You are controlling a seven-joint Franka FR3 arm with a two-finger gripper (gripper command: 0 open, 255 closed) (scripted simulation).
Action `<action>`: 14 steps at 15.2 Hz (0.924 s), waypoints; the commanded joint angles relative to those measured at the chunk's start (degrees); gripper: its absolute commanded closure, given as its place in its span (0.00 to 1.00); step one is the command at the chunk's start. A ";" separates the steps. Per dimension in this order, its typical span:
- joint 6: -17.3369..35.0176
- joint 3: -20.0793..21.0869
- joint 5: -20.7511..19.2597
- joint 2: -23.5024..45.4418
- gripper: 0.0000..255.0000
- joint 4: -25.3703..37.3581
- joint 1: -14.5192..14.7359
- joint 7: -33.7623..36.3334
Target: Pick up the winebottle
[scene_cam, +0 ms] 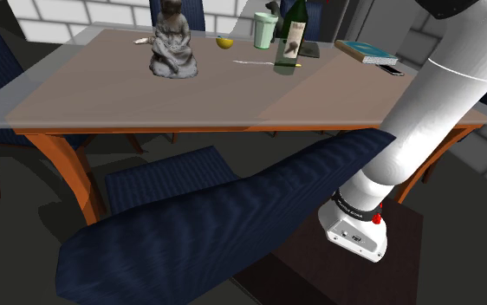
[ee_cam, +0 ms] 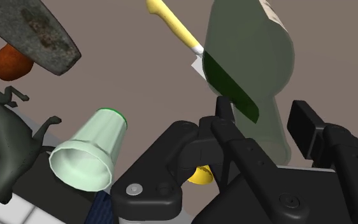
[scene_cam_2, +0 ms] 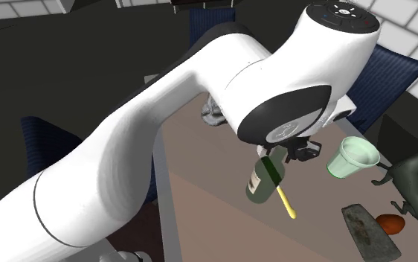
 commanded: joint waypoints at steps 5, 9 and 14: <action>-6.41 -1.34 2.81 4.77 1.00 10.52 -1.28 -1.30; -12.02 -2.58 6.12 9.60 1.00 20.26 -3.42 -2.48; -21.35 -3.61 13.39 18.65 1.00 37.66 -10.05 -3.68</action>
